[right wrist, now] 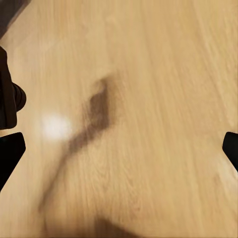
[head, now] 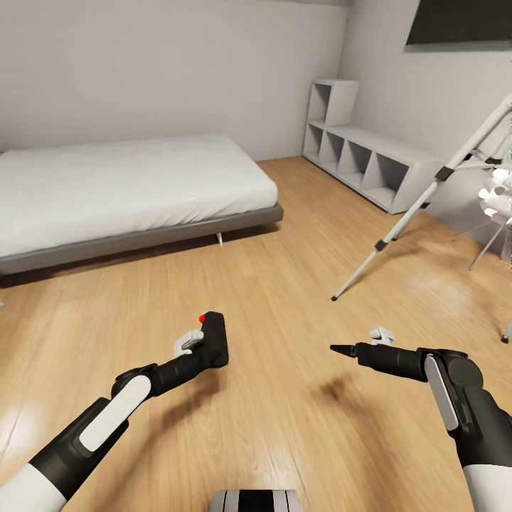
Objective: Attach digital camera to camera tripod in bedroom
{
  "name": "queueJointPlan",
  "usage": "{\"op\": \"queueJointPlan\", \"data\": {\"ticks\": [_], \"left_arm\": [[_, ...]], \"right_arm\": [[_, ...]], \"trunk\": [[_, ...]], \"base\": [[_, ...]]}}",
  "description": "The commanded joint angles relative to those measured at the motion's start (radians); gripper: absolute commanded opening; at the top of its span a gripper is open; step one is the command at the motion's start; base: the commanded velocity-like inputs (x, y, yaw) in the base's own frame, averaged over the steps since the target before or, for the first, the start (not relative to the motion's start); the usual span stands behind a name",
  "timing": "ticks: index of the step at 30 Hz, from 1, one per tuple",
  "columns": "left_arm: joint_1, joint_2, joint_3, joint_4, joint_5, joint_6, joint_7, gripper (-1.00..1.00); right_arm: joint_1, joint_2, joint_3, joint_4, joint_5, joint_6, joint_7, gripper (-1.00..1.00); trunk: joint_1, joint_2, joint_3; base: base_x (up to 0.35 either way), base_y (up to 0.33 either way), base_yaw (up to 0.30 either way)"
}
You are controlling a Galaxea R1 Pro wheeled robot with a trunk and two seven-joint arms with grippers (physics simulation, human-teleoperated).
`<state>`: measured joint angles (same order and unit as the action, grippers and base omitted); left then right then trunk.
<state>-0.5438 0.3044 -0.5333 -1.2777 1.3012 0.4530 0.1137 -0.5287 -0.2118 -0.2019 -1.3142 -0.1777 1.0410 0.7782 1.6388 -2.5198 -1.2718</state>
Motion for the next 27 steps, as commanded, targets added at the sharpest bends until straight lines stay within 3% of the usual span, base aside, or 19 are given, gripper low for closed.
{"op": "queueJointPlan", "data": {"ticks": [1, 27], "left_arm": [[-0.001, 0.0, -0.002, -0.001, 0.009, 0.001, 0.007, -1.0], [-0.001, -0.001, -0.01, 0.004, 0.009, 0.001, 0.007, -1.0]], "right_arm": [[-0.001, 0.0, -0.001, 0.0, -0.002, 0.006, 0.001, 1.0], [-0.001, 0.003, -0.001, 0.0, -0.002, 0.006, 0.001, 1.0]], "trunk": [[-0.001, 0.0, 0.003], [-0.012, 0.006, 0.104]], "base": [[0.0, 0.0, 0.0], [0.0, 0.0, 0.0]]}}
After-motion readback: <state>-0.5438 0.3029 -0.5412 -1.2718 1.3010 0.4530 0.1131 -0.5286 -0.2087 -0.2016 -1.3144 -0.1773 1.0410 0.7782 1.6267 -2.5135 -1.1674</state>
